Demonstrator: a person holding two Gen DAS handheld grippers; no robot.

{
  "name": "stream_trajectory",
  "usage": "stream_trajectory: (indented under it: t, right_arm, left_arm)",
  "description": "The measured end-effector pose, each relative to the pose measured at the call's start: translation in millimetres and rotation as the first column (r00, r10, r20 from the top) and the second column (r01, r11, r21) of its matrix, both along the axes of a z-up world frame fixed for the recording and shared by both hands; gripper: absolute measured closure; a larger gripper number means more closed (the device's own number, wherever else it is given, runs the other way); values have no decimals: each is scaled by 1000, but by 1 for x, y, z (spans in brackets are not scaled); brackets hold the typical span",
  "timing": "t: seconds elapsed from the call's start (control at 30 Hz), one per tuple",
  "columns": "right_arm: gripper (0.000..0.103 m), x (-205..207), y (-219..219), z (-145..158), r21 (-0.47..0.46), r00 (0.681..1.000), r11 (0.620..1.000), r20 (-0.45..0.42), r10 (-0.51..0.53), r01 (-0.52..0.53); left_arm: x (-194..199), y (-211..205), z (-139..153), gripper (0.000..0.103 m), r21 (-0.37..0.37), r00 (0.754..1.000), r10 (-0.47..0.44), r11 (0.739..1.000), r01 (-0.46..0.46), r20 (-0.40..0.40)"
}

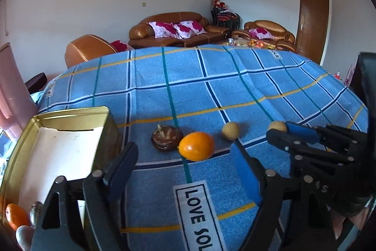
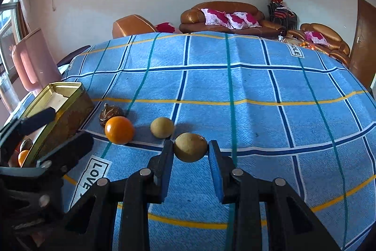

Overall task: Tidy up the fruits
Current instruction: 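Grasp a small tan round fruit with the right tool while the left tool approaches an orange, then close the left tool on the orange and lift it while the right tool holds the tan fruit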

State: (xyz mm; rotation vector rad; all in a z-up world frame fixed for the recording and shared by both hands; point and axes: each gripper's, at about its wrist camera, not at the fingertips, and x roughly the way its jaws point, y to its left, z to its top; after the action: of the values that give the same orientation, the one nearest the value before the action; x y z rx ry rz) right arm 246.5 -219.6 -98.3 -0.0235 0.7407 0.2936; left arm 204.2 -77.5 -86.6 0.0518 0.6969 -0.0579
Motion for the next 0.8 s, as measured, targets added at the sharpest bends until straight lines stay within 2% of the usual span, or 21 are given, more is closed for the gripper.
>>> stream_trajectory:
  t: [0.1,0.13,0.37,0.4,0.63,0.8]
  right_arm:
    - [71,0,-4,2,17,1000,1000,7,0,0]
    - [71,0,-4,2,20,1000,1000,10,3,-3]
    - [71,-1,1,3,7,1000,1000,17,21,-21]
    - [71,-1,1,3,6,1000,1000,17,23,-23]
    - [71,-5,0,5,9,999,1000,46,12,-13]
    - [71,-13,1,11,10,995,1000,98,27,-28]
  left_arm:
    - [19,-3,-12,43,-28,997,-14,1000,12,-78]
    - [24,-2,-13,46,-46,996,-19,999,15,-90]
    - [37,-11,-20,47,-34,991,-36,999,32,-129]
    - [37,-12,-20,57,-31,990,-41,999,37,-132]
    - [31,-10,-19,57,-69,989,-78,995,70,-125]
    - [22,-9,-13,57,-81,992,-89,993,82,-87]
